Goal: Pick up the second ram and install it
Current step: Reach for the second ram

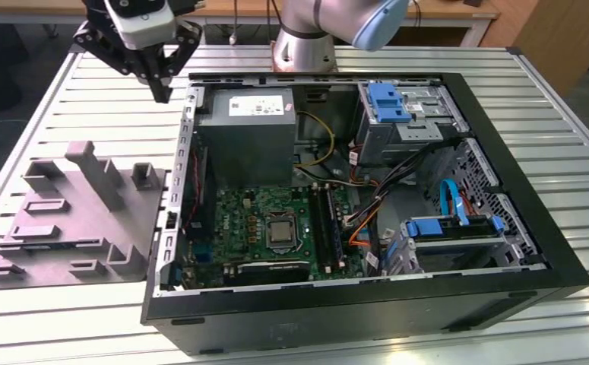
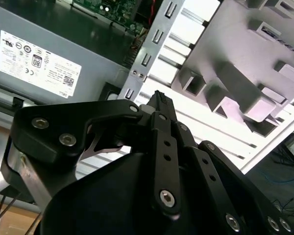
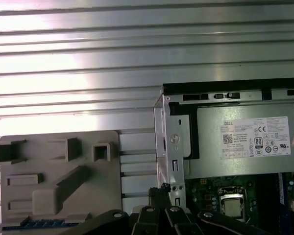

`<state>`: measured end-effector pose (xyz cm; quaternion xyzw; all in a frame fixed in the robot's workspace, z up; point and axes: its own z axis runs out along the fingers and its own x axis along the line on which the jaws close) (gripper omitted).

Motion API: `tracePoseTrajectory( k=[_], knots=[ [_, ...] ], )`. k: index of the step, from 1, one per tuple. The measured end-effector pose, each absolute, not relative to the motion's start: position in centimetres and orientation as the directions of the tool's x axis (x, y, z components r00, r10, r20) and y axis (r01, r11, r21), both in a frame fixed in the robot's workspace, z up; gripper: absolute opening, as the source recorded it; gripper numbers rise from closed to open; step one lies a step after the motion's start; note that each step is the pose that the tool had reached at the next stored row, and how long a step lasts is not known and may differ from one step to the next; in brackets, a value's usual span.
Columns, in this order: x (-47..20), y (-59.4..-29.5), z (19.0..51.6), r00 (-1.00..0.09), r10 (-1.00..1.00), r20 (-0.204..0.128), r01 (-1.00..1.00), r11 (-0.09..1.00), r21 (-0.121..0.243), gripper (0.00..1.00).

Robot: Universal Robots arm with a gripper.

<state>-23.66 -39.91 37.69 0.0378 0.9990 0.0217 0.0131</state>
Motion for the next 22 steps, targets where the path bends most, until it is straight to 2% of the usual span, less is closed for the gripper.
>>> tracePoseTrajectory(
  k=[22],
  knots=[
    [-28.8, -40.8, 36.6, -0.997, 0.076, -0.025, 0.075, 0.996, 0.044, 0.11]
  ],
)
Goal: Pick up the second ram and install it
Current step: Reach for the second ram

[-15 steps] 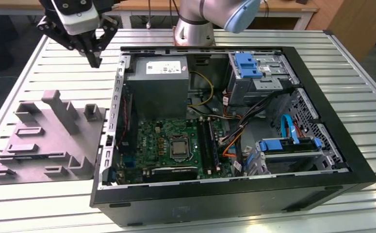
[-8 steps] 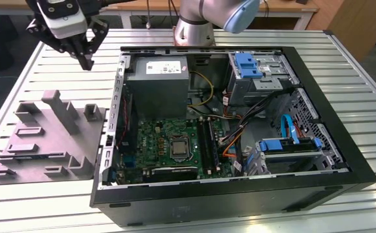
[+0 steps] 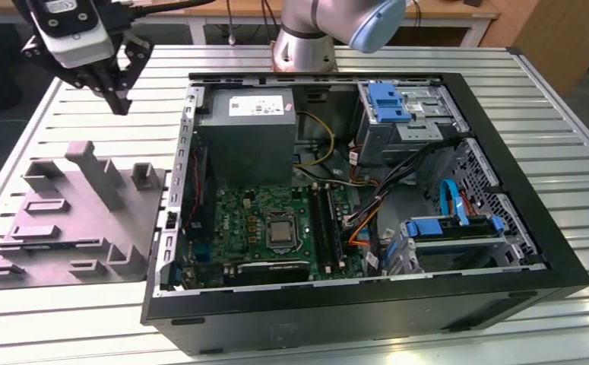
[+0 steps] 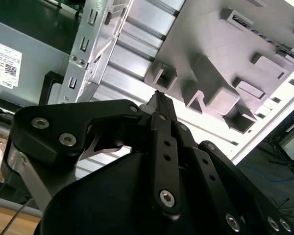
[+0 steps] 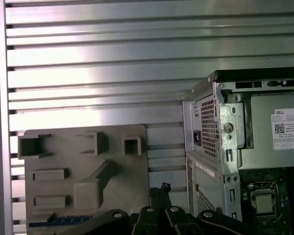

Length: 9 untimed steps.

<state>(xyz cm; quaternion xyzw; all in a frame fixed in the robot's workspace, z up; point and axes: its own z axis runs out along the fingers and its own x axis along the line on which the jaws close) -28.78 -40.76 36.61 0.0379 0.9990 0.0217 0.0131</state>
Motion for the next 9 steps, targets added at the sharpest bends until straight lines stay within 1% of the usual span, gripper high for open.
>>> tracePoseTrajectory(
  k=[9],
  knots=[
    [-30.5, -41.3, 36.3, -0.997, 0.076, -0.024, 0.075, 0.996, 0.044, 0.11]
  ],
)
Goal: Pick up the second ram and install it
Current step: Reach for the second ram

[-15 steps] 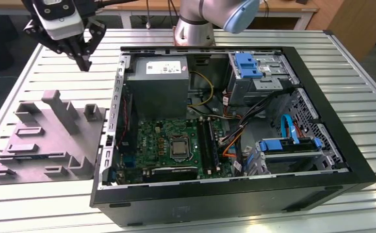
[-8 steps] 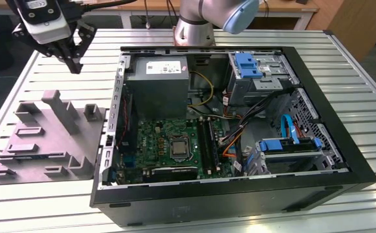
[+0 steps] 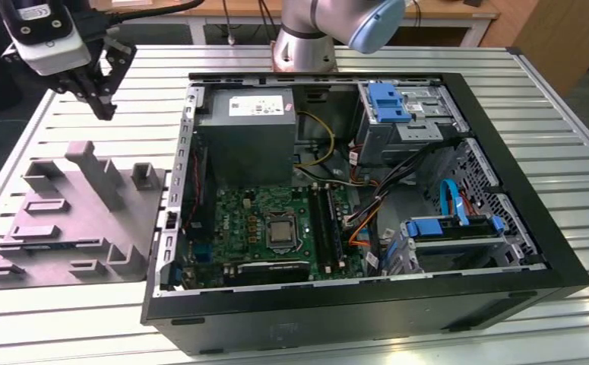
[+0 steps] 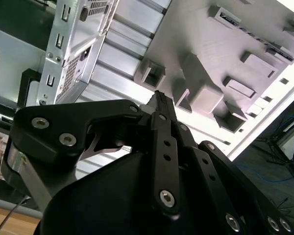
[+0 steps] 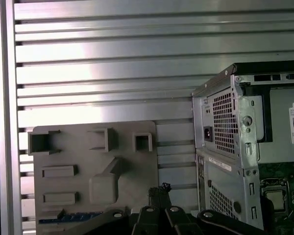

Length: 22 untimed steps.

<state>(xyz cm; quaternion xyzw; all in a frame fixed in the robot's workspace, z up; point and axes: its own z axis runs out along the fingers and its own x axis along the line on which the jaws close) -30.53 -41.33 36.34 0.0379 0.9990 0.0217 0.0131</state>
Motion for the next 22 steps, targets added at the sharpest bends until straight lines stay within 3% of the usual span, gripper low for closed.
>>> tracePoseTrajectory(
  k=[22],
  knots=[
    [-33.5, -43.3, 35.4, -0.997, 0.076, -0.025, 0.075, 0.996, 0.044, 0.11]
  ],
)
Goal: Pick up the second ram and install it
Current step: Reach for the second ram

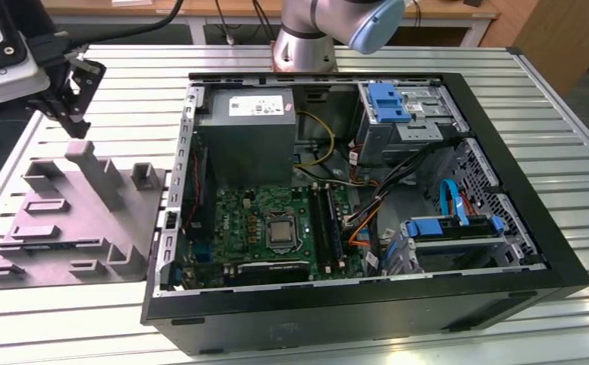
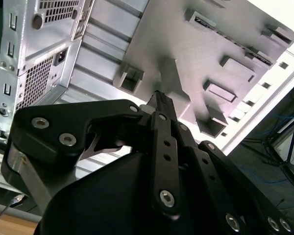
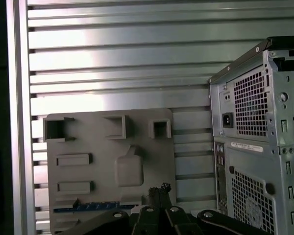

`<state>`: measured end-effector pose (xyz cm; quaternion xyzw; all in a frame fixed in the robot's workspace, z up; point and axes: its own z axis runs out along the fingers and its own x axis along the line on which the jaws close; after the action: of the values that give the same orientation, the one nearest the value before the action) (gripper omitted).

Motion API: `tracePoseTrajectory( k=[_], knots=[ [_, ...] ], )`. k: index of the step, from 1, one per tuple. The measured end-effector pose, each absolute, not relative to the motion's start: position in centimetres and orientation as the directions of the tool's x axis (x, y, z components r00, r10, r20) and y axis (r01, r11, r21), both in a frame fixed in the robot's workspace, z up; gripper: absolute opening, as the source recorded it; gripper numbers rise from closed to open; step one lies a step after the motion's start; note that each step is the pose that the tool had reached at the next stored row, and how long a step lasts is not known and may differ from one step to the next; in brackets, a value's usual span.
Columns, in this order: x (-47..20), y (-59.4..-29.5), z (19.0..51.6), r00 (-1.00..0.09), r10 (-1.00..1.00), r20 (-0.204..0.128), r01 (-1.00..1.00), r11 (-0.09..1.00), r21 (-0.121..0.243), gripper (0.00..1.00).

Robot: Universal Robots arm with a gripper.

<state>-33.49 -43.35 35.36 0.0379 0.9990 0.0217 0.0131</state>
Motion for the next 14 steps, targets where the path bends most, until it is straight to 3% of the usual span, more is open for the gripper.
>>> tracePoseTrajectory(
  k=[14],
  knots=[
    [-35.5, -44.6, 34.5, -0.997, 0.076, -0.025, 0.075, 0.996, 0.044, 0.11]
  ],
)
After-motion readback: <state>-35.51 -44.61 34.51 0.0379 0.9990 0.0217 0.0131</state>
